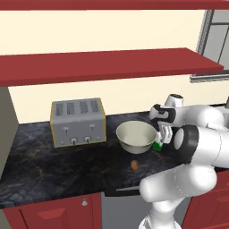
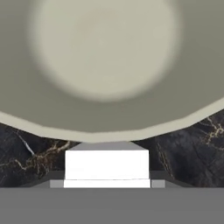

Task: Gather the eggs and milk located in the vicinity of the sink area and place them right next to the bowl.

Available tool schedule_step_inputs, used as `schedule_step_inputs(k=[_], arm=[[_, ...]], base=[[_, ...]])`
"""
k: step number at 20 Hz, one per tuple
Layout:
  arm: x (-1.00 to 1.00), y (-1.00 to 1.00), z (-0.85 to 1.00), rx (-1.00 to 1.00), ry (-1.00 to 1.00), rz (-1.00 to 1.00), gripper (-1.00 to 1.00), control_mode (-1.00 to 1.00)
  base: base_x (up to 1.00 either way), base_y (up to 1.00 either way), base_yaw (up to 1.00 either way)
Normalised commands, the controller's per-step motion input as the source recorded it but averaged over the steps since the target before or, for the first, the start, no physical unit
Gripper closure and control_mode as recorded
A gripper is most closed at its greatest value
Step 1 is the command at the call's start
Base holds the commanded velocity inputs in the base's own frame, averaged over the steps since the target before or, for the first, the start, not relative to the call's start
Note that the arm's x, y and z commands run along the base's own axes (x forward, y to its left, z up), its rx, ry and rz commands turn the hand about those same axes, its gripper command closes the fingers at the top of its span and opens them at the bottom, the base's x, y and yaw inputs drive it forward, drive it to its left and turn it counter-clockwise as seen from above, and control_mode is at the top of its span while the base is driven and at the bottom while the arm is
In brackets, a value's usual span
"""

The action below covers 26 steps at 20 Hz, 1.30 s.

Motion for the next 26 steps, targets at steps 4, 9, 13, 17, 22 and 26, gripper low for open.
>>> schedule_step_inputs(k=[4, 9, 13, 17, 22, 26], arm=[[0.0, 0.0, 0.0, 0.0, 0.0, 0.03, -1.0, -1.0], [0.0, 0.0, 0.0, 0.0, 0.0, 0.0, -1.0, -1.0], [0.0, 0.0, 0.02, 0.0, 0.0, 0.0, -1.0, -1.0], [0.0, -0.01, 0.14, 0.0, 0.0, 0.0, -1.0, -1.0], [-0.07, -0.16, 0.22, 0.0, 0.0, 0.0, -1.0, -1.0], [-0.09, -0.25, 0.13, -0.01, 0.0, 0.0, -1.0, -1.0]], base=[[0.0, 0.0, 0.0], [0.0, 0.0, 0.0], [0.0, 0.0, 0.0], [0.0, 0.0, 0.0], [0.0, 0.0, 0.0], [0.0, 0.0, 0.0]])
